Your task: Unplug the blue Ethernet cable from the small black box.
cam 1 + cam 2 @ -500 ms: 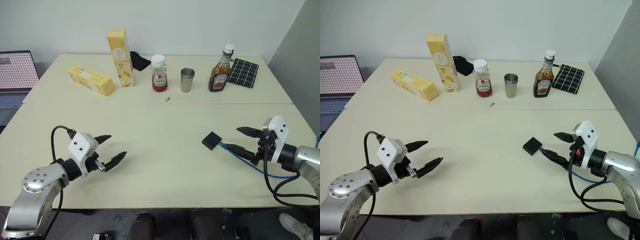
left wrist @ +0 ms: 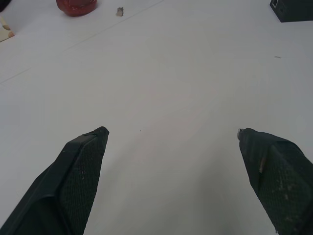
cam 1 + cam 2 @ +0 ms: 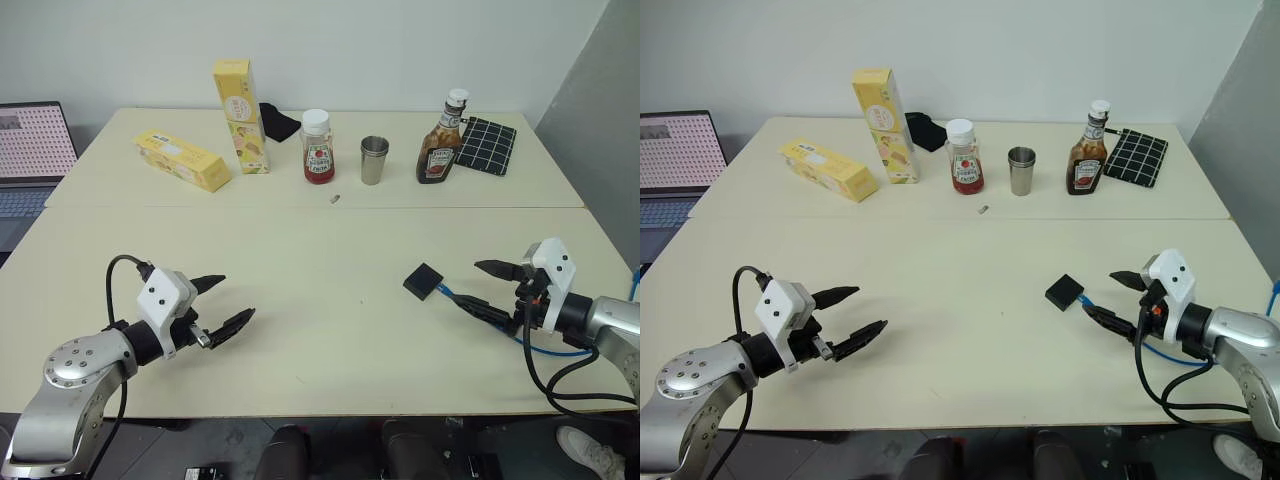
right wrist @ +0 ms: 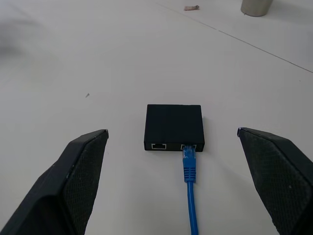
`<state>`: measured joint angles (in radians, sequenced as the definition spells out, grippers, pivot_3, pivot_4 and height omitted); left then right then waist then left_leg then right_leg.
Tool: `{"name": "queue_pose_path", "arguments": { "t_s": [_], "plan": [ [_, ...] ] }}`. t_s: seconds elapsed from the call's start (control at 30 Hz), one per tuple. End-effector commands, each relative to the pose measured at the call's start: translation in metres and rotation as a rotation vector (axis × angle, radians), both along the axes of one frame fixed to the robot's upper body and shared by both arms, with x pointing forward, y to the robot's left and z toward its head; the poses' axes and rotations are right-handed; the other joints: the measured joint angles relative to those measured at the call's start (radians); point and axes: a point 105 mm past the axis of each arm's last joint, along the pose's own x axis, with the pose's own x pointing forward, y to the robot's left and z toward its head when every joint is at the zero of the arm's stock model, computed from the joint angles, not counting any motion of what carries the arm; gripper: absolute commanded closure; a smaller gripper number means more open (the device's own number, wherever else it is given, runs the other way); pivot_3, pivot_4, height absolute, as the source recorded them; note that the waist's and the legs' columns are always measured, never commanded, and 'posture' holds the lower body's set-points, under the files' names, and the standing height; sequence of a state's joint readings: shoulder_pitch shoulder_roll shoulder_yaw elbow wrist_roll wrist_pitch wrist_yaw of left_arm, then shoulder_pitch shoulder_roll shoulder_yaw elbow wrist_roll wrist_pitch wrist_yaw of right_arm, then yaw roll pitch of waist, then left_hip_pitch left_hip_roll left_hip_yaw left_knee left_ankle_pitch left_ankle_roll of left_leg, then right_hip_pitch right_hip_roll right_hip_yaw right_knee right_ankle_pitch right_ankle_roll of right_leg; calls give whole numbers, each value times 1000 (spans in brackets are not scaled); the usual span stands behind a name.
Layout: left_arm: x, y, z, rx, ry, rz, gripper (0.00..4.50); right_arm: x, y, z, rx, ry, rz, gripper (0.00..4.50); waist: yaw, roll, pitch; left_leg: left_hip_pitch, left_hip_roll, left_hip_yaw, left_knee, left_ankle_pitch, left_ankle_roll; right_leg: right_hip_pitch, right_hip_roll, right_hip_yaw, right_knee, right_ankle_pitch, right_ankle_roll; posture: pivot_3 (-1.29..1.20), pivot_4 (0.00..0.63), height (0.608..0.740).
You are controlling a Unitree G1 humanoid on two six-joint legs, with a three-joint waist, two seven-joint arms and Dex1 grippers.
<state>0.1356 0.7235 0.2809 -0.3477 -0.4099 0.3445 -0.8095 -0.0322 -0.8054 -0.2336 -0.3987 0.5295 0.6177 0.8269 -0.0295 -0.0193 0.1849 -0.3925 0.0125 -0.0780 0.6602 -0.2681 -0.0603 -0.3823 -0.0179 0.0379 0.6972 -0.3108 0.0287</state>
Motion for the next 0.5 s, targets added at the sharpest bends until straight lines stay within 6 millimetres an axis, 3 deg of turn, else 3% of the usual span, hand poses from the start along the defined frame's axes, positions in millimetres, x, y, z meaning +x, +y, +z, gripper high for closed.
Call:
{"name": "queue_pose_path", "arguments": {
  "t_s": [0.03,0.13,0.2,0.33,0.5],
  "plan": [
    [1,-5,16,-23,-40,-10,0,-2,3,4,-59,-48,22,13,0,0,0,0,0,0,0,0,0,0,0,0,0,0,0,0,150,740],
    [3,-13,29,-90,-72,-49,0,-3,4,-6,-102,-43,26,13,0,0,0,0,0,0,0,0,0,0,0,0,0,0,0,0,150,740],
    [2,-17,29,-85,-41,-92,0,-2,5,-11,-129,-63,22,13,0,0,0,0,0,0,0,0,0,0,0,0,0,0,0,0,150,740],
    [-19,-46,21,-68,80,-319,0,2,13,-31,-134,-38,-4,13,-1,0,0,0,0,0,0,0,0,0,0,0,0,0,0,0,150,740],
    [-26,-61,30,-53,123,-469,0,16,7,-46,-159,-34,-96,13,-1,0,0,0,0,0,0,0,0,0,1,0,0,0,0,0,150,740]
  ]
}}
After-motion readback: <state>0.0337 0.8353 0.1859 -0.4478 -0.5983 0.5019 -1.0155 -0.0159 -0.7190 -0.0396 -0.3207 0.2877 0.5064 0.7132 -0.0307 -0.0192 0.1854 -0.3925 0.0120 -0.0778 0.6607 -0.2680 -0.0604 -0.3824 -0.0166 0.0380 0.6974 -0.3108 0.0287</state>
